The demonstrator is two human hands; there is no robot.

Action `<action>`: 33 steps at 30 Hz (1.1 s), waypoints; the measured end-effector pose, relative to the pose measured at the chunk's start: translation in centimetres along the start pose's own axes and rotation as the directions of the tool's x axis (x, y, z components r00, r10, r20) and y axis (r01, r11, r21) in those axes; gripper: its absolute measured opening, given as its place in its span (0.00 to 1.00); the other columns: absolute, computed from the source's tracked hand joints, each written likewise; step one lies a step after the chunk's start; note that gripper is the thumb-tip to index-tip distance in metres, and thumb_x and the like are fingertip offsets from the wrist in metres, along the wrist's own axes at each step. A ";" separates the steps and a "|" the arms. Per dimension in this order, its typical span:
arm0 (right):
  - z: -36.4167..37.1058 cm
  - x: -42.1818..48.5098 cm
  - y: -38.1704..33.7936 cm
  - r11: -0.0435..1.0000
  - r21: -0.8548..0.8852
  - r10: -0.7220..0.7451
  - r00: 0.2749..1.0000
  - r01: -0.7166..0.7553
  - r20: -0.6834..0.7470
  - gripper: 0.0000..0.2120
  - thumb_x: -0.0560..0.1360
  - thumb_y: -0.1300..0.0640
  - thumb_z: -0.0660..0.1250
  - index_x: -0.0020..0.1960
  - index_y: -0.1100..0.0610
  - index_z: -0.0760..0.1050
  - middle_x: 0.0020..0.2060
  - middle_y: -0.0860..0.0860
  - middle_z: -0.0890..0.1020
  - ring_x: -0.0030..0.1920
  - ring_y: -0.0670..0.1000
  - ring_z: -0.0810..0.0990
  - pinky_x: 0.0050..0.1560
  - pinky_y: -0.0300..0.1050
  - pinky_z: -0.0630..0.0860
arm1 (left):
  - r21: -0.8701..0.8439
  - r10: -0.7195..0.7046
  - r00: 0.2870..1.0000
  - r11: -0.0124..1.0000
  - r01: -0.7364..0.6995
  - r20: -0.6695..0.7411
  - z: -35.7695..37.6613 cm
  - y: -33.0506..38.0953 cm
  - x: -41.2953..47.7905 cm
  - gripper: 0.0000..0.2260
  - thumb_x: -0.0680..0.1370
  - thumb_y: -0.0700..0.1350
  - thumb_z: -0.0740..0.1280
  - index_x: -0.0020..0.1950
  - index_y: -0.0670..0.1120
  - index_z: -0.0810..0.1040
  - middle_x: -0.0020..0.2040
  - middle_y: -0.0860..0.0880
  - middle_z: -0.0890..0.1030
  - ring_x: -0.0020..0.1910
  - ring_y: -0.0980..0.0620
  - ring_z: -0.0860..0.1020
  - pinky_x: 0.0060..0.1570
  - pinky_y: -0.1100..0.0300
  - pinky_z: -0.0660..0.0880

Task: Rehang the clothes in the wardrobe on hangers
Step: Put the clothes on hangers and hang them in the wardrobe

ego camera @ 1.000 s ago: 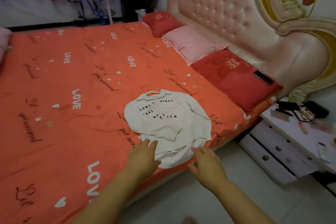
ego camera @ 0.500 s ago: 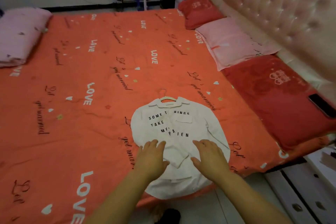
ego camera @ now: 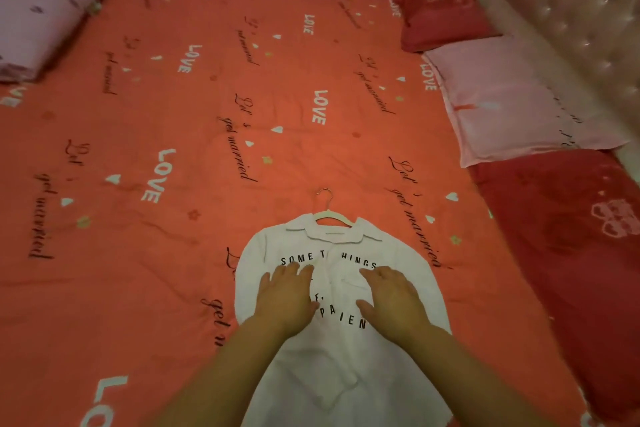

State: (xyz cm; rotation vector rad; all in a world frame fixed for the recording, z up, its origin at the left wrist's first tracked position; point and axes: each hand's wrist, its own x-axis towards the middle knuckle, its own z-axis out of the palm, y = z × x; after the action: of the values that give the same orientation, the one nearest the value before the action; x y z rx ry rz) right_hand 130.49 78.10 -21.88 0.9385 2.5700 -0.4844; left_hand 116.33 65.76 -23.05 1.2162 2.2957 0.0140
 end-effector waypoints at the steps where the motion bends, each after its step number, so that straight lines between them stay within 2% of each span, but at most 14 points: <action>1: 0.1 1.9 0.3 1.000 0.006 -0.015 1.000 0.015 0.015 0.27 0.78 0.46 0.58 0.75 0.51 0.56 0.71 0.51 0.64 0.70 0.53 0.62 0.68 0.45 0.59 | -0.005 -0.024 1.000 1.000 0.024 0.007 0.1 -0.1 1.5 0.29 0.77 0.56 0.62 0.75 0.50 0.56 0.73 0.48 0.62 0.71 0.46 0.60 0.69 0.48 0.58; 5: 1.4 9.7 1.9 0.998 0.007 -0.063 0.996 0.062 0.069 0.27 0.78 0.47 0.59 0.74 0.52 0.58 0.69 0.52 0.66 0.68 0.54 0.64 0.67 0.45 0.61 | -0.025 -0.086 0.996 0.996 0.086 0.015 1.2 -0.7 8.2 0.26 0.77 0.55 0.62 0.73 0.50 0.60 0.70 0.48 0.66 0.68 0.46 0.64 0.66 0.49 0.60; 11: 5.1 20.8 4.7 0.998 0.032 -0.056 0.995 0.053 0.082 0.26 0.78 0.49 0.60 0.73 0.53 0.59 0.69 0.54 0.67 0.67 0.55 0.65 0.66 0.48 0.64 | -0.055 -0.141 0.989 0.988 0.143 0.045 4.7 -1.7 18.3 0.27 0.78 0.54 0.61 0.74 0.49 0.57 0.73 0.46 0.63 0.70 0.45 0.62 0.67 0.49 0.59; 15: 8.2 27.4 6.0 0.997 -0.002 -0.077 0.997 0.077 0.032 0.25 0.78 0.51 0.60 0.73 0.55 0.59 0.67 0.55 0.67 0.65 0.55 0.67 0.63 0.47 0.66 | -0.076 -0.141 0.990 0.987 0.142 0.024 7.5 -2.8 23.7 0.27 0.78 0.52 0.61 0.74 0.48 0.57 0.71 0.45 0.63 0.69 0.44 0.62 0.66 0.50 0.61; 19: 11.3 32.1 6.1 0.996 -0.008 -0.094 0.990 0.094 -0.107 0.25 0.78 0.56 0.58 0.74 0.54 0.58 0.65 0.54 0.70 0.63 0.55 0.68 0.61 0.45 0.64 | -0.101 -0.132 0.989 0.987 0.125 -0.063 9.8 -4.0 27.6 0.27 0.78 0.51 0.61 0.74 0.48 0.57 0.73 0.45 0.61 0.70 0.45 0.60 0.67 0.50 0.60; 23: 13.4 33.5 6.4 0.994 -0.046 -0.105 0.975 0.098 -0.196 0.22 0.79 0.58 0.57 0.73 0.53 0.60 0.61 0.54 0.72 0.59 0.55 0.69 0.56 0.44 0.66 | -0.101 -0.127 0.989 0.988 0.119 -0.076 11.4 -4.6 29.1 0.28 0.78 0.52 0.61 0.75 0.49 0.55 0.73 0.45 0.59 0.71 0.45 0.58 0.68 0.50 0.58; 27: 12.8 31.5 6.4 0.990 0.045 -0.120 0.963 0.135 -0.242 0.21 0.78 0.59 0.58 0.70 0.51 0.65 0.56 0.53 0.72 0.55 0.54 0.71 0.44 0.45 0.67 | -0.129 -0.133 0.980 0.985 0.114 -0.149 11.1 -4.1 28.0 0.28 0.79 0.53 0.60 0.76 0.51 0.52 0.74 0.46 0.56 0.73 0.46 0.54 0.70 0.49 0.52; 30: 10.0 28.1 5.3 0.976 0.119 -0.138 0.942 0.182 -0.306 0.23 0.74 0.61 0.63 0.68 0.52 0.69 0.56 0.53 0.74 0.53 0.54 0.75 0.40 0.45 0.71 | -0.115 -0.099 0.956 0.991 0.069 -0.277 9.3 -3.5 25.8 0.28 0.79 0.54 0.59 0.75 0.52 0.52 0.74 0.49 0.58 0.72 0.49 0.54 0.70 0.50 0.52; 33: 5.9 23.7 3.3 0.950 0.131 -0.217 0.900 0.284 -0.377 0.24 0.65 0.68 0.73 0.60 0.57 0.78 0.47 0.55 0.79 0.41 0.56 0.80 0.29 0.44 0.72 | -0.115 -0.056 0.936 0.993 0.017 -0.347 6.4 -2.8 22.9 0.25 0.79 0.55 0.57 0.75 0.53 0.56 0.73 0.51 0.60 0.73 0.51 0.54 0.70 0.51 0.51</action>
State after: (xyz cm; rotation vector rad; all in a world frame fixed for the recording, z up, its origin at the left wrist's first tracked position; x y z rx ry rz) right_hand 117.02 90.76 -38.11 0.8161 3.0460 -0.6878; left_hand 106.88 80.22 -39.55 1.1904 2.5805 0.3674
